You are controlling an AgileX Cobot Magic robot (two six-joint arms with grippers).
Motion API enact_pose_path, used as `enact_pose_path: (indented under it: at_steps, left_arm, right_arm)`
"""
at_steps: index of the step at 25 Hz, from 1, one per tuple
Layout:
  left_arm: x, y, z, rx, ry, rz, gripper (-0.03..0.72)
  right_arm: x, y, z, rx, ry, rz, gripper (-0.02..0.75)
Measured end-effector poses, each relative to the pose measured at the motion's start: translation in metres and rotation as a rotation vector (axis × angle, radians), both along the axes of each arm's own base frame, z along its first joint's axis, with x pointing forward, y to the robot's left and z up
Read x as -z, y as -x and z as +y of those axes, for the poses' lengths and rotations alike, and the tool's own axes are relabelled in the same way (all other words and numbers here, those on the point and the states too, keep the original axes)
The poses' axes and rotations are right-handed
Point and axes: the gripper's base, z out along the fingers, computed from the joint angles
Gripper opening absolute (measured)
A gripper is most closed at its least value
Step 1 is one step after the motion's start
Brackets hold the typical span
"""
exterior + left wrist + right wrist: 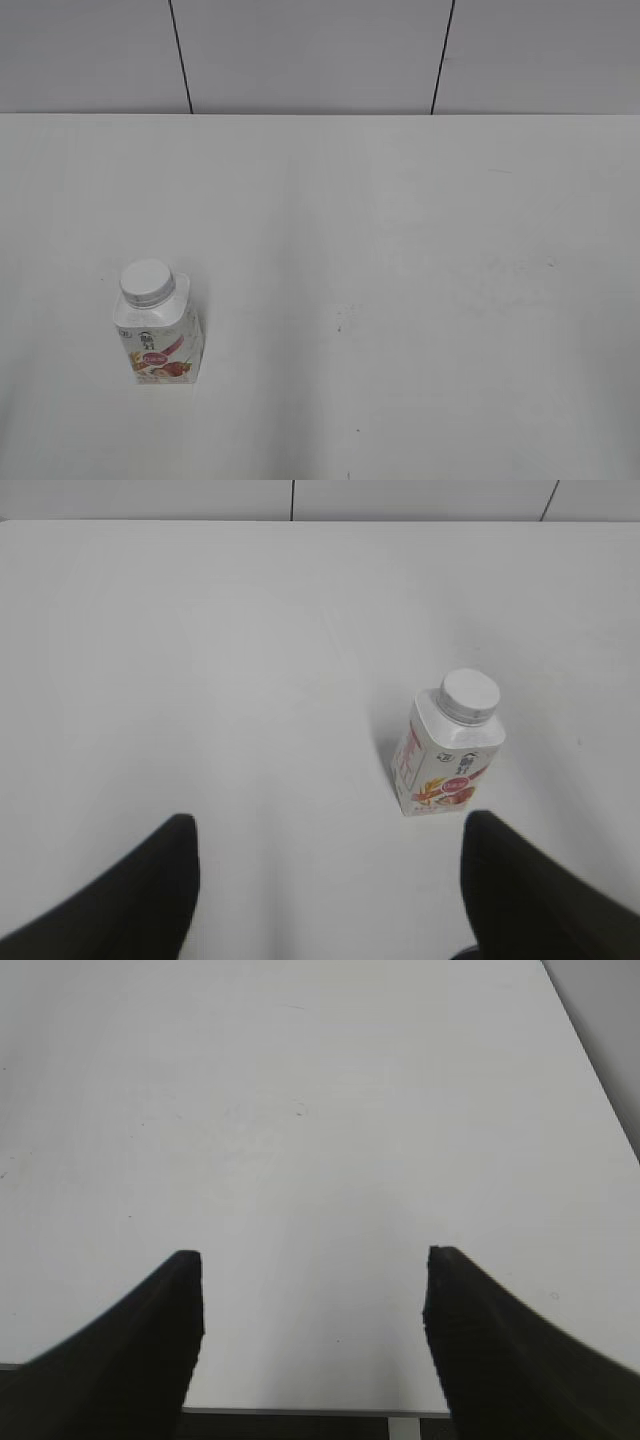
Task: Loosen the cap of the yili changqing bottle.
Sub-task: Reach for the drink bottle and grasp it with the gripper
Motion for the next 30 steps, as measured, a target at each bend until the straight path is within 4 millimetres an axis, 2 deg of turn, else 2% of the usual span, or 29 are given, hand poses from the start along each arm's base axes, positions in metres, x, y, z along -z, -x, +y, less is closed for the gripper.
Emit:
enact_pose_path:
  at_steps: [7,11,14,19,22,27,30]
  left_arm:
    - [-0.004,0.001,0.000,0.020,-0.045,-0.024,0.499]
    - [-0.026,0.001,0.001,0.015,-0.053,-0.100,0.499]
    - [-0.043,-0.009,0.001,0.006,-0.065,-0.120,0.499]
    - [-0.066,-0.039,0.004,-0.027,-0.138,-0.131,0.499]
    - [-0.072,-0.062,0.003,-0.024,-0.170,-0.153,0.499]
    - [-0.077,-0.105,-0.004,0.012,-0.196,-0.225,0.499]
    - [-0.071,-0.127,-0.010,0.039,-0.189,-0.351,0.499]
  right_arm:
    - [0.000,0.000,0.000,0.000,0.000,0.000,0.546]
    - [0.000,0.000,0.000,0.000,0.000,0.000,0.546]
    - [0.000,0.000,0.000,0.000,0.000,0.000,0.546]
    - [0.000,0.000,0.000,0.000,0.000,0.000,0.546]
    - [0.000,0.000,0.000,0.000,0.000,0.000,0.546]
    - [0.000,0.000,0.000,0.000,0.000,0.000,0.546]
    - [0.000,0.000,0.000,0.000,0.000,0.000,0.546]
